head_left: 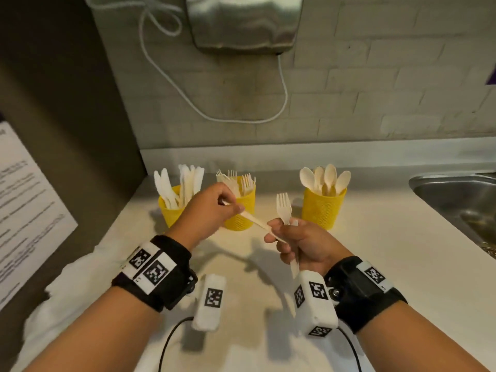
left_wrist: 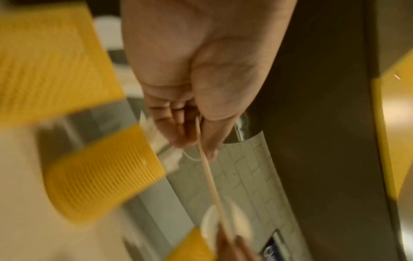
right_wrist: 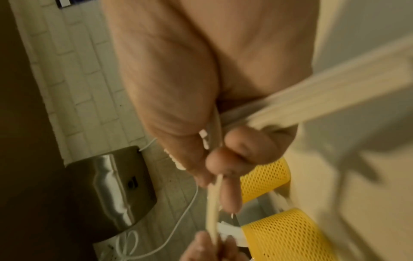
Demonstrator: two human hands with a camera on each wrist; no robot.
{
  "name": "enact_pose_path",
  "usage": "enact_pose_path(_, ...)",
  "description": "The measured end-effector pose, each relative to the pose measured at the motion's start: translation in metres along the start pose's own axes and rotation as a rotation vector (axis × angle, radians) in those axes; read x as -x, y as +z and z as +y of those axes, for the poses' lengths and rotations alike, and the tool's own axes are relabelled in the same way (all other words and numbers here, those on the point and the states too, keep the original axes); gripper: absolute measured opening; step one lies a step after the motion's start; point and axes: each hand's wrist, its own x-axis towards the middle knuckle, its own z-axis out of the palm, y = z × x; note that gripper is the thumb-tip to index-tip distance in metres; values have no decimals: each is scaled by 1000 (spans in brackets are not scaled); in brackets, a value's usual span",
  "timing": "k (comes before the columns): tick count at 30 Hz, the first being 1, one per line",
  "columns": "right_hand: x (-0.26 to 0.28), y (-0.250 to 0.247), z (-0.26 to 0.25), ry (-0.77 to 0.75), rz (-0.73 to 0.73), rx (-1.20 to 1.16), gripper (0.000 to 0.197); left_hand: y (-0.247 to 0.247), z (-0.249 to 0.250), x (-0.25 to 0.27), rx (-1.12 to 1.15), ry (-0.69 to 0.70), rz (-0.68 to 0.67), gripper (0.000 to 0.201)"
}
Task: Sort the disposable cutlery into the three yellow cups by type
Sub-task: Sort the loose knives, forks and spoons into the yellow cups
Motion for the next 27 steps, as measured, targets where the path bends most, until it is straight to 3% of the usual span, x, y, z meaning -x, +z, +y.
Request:
enact_pose_path(3,-5,12,-7,41,10,174,7,-18,-8,16,-574,195,-195,14)
enact_pose_path(6,-11,25,-11,85,-42,178,14,-17,-4,30,-676,249,-307,12)
enact_pose_path(9,-16,31,-12,110,-123,-91,53,-19,-3,37,-552,189,-189,13)
enact_pose_path(11,-21,33,-10,81,-170,-236,65,-19,-4,41,-346,75,-90,11)
enact_pose_path(16,-26,42,0,0,-190,-313,38,10,6,58,118,-132,12,14)
enact_pose_path(20,-23,54,5,-4,-78,-320,10,33,11,64,256,-161,6,18)
enact_pose_path(22,-22,55,6,-32,3,-365,10,36,4,66,217,-158,-1,12)
enact_pose_path(25,-25,52,5,-82,74,-415,7,39,-5,77,259,-248,-191,42)
enact_pose_path(27,-28,51,4,-102,96,-426,8,39,-6,84,368,-301,-288,40)
